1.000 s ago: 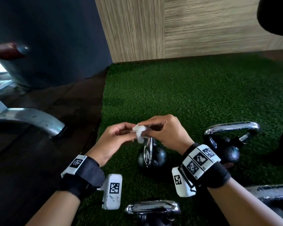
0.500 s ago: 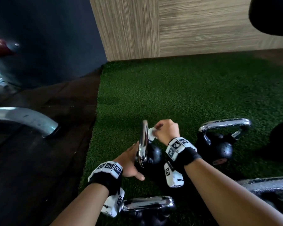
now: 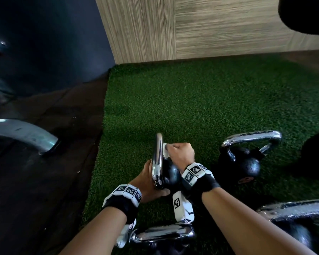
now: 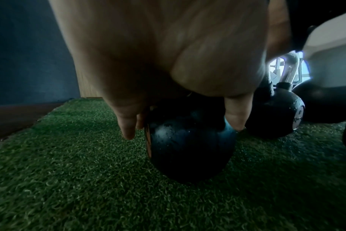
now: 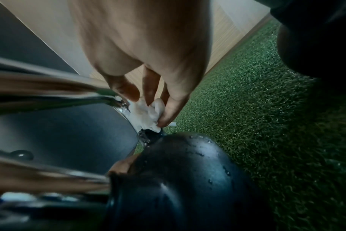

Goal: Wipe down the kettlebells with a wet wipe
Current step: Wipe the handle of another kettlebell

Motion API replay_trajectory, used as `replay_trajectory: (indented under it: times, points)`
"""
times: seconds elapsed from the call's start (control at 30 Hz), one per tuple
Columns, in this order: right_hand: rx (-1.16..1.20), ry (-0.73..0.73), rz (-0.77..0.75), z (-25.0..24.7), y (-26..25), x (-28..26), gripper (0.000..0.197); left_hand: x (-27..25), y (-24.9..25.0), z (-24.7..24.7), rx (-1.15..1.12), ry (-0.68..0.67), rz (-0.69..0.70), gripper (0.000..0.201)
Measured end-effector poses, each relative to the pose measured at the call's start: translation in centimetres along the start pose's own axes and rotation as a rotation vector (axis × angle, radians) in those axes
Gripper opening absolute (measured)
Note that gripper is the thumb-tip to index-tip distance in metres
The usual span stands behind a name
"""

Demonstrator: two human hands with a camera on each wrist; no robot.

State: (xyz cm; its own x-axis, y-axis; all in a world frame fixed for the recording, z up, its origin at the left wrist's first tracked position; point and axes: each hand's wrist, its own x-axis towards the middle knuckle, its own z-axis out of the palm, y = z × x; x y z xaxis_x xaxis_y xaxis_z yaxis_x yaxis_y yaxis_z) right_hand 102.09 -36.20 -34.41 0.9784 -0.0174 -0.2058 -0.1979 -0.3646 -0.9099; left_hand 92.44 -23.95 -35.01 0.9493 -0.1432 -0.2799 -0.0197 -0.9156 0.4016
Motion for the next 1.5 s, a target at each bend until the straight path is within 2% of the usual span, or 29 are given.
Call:
replay_trajectory:
  times: [0.13, 0.23, 0.3, 0.4, 0.5, 0.57, 0.63, 0.7, 0.8, 0.9, 0.97, 1.13, 1.33, 1.5]
  points:
    - [0.049, -0.044, 0.058, 0.0, 0.8, 0.2, 0.015, 0.1, -0.1, 0.3, -0.065, -0.026, -0.055, 0.108]
    - [0.101, -0.032, 0.114, 0.2, 0.4, 0.6, 0.01, 0.6, -0.3, 0.6, 0.004, -0.011, -0.066, 0.077]
    - [0.125, 0.003, 0.131, 0.5, -0.6, 1.1, 0.013, 0.6, -0.4, 0.6, -0.043, -0.021, -0.095, 0.074]
    - [0.127, 0.103, 0.024, 0.7, -1.6, 1.5, 0.021, 0.8, -0.4, 0.6, 0.007, -0.05, -0.024, 0.075]
    - [0.067, 0.088, -0.057, 0.5, -1.2, 1.5, 0.023, 0.9, -0.6, 0.9, 0.031, -0.053, -0.073, 0.068]
    - [-0.002, 0.017, -0.042, 0.4, -0.8, 1.5, 0.023, 1.0, -1.0, 1.4, -0.031, -0.043, -0.113, 0.076]
    - [-0.019, -0.007, -0.055, 0.1, -0.8, 1.5, 0.022, 0.6, -1.3, 1.5, -0.208, -0.029, -0.164, 0.097]
    - [0.019, 0.034, -0.152, -0.2, -1.4, 1.3, 0.023, 0.6, -1.7, 1.6, -0.316, 0.005, -0.197, 0.107]
    - [0.037, 0.076, -0.352, -0.9, -2.5, 0.0, 0.027, 1.0, -2.5, 2.0, -0.336, -0.004, -0.204, 0.112]
    - [-0.001, 0.018, -0.496, -1.4, -2.9, -1.4, 0.032, 1.3, -2.8, 2.0, -0.428, -0.056, -0.175, 0.113]
    - [-0.032, -0.019, -0.527, -1.7, -3.3, -1.4, 0.032, 1.5, -3.0, 2.2, -0.366, -0.083, -0.142, 0.109]
    - [-0.006, -0.093, -0.402, -3.0, -4.5, -0.6, 0.028, 1.8, -3.3, 2.3, -0.318, -0.066, -0.158, 0.105]
    - [-0.089, -0.396, -0.461, -4.4, -3.6, -3.0, 0.025, 2.6, -4.1, 1.5, -0.278, -0.176, -0.12, 0.094]
    - [-0.037, -0.377, -0.443, -4.1, -4.2, -3.1, 0.02, 2.6, -3.8, 0.9, -0.264, -0.212, -0.125, 0.09]
